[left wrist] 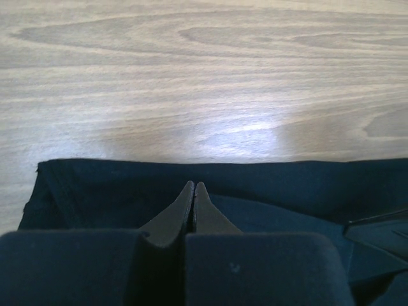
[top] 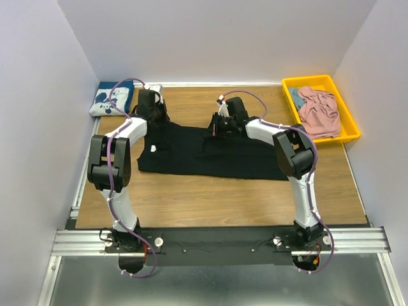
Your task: Fold and stack the t-shirts
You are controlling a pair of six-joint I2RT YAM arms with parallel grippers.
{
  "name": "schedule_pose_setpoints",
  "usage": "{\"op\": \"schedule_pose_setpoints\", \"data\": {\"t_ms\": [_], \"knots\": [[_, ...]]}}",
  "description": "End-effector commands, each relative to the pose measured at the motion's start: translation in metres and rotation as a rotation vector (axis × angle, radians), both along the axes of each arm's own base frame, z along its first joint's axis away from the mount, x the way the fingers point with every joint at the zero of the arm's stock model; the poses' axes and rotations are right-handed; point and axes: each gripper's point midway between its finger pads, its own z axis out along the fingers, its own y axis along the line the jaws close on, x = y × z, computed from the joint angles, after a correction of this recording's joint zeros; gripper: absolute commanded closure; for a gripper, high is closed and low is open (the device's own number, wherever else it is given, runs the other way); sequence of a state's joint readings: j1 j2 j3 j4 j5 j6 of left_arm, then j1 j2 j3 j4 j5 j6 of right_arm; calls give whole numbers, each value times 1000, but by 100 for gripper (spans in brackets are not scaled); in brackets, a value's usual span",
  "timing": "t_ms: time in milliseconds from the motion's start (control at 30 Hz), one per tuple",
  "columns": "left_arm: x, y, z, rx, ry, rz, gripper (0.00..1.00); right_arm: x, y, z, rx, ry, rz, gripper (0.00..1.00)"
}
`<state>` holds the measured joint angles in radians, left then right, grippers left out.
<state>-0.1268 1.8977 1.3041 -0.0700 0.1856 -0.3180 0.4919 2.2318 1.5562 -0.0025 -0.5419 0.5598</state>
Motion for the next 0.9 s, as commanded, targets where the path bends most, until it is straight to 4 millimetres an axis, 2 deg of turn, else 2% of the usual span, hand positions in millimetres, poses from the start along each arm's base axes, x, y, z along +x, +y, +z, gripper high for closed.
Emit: {"op": "schedule_pose_setpoints", "data": {"t_ms": [0, 333, 500, 633, 867], "knots": [[-2, -13, 17, -33, -66, -63, 100, -8, -8, 5, -58, -46, 25, 99], [-4, -32, 39, -62, -201, -204, 100, -21, -4, 13, -51, -71, 76, 99], [-12, -31, 44, -55, -227, -212, 100, -25, -2, 19, -54, -88, 91, 98], [-18, -24, 41, -37, -234, -189, 100, -28, -1, 22, -65, -118, 112, 98], [-30, -26, 31, -66, -245, -202, 100, -33, -4, 19, -131, -170, 144, 95]]}}
